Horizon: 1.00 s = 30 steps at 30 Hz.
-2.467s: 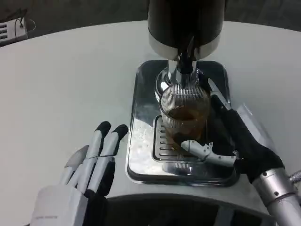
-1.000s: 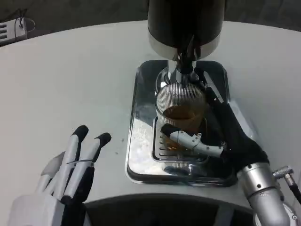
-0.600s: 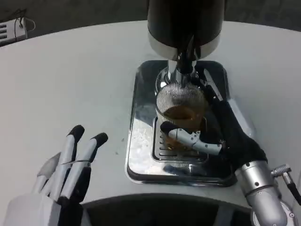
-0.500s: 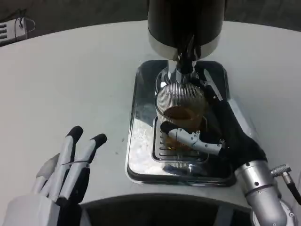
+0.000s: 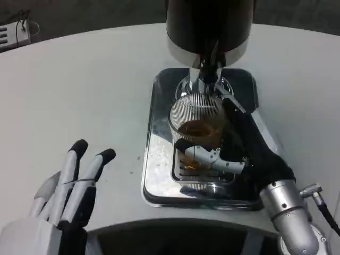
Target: Grasp the cup under the faucet to collect the drink, then remove the cup.
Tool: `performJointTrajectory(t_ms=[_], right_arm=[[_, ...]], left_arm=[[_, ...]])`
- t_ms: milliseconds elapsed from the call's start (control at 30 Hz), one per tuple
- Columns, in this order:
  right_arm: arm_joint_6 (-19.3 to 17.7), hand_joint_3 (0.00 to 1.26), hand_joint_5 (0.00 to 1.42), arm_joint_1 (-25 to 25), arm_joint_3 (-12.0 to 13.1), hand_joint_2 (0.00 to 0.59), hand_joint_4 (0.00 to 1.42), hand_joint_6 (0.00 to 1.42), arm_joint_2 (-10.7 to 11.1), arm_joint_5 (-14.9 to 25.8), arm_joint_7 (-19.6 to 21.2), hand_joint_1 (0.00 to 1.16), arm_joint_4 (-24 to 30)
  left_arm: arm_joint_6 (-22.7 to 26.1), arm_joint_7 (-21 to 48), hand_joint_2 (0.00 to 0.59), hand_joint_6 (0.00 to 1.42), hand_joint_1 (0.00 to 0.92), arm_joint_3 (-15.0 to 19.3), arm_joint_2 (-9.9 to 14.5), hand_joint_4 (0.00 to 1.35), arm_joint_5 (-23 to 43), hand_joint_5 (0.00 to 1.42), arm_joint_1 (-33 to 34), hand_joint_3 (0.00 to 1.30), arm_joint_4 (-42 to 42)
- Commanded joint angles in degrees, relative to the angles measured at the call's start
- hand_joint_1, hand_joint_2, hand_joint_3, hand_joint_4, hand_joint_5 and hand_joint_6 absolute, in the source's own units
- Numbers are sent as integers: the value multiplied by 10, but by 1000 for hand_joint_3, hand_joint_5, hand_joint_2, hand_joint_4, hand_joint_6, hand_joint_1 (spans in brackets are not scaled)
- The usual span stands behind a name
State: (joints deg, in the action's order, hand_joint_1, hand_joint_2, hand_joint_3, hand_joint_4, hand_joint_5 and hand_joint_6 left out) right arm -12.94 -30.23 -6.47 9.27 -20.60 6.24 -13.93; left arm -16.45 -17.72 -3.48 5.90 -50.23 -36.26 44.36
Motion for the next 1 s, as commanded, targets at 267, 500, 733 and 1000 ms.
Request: performJointTrajectory(t_ms=[267,500,733,1000], right_arm=[[-7,451,731,-4,12,189,606,1169,-24,10,36,1013,-8],[-11,570,914,2,19,202,752,1365,-27,14,48,1121,-2],[-21,656,1052,12,16,118,829,1424,-19,9,52,1161,5],[-27,748,1133,46,18,94,911,1424,-21,22,42,1162,55]], left_arm=[[1,14,139,124,0,14,-6,12,-3,262,-7,175,13],[1,20,138,125,0,19,-9,16,-5,262,-3,175,16],[2,26,136,125,0,18,-12,17,-10,262,5,179,16],[0,31,135,124,0,14,-16,17,-11,259,11,186,9]])
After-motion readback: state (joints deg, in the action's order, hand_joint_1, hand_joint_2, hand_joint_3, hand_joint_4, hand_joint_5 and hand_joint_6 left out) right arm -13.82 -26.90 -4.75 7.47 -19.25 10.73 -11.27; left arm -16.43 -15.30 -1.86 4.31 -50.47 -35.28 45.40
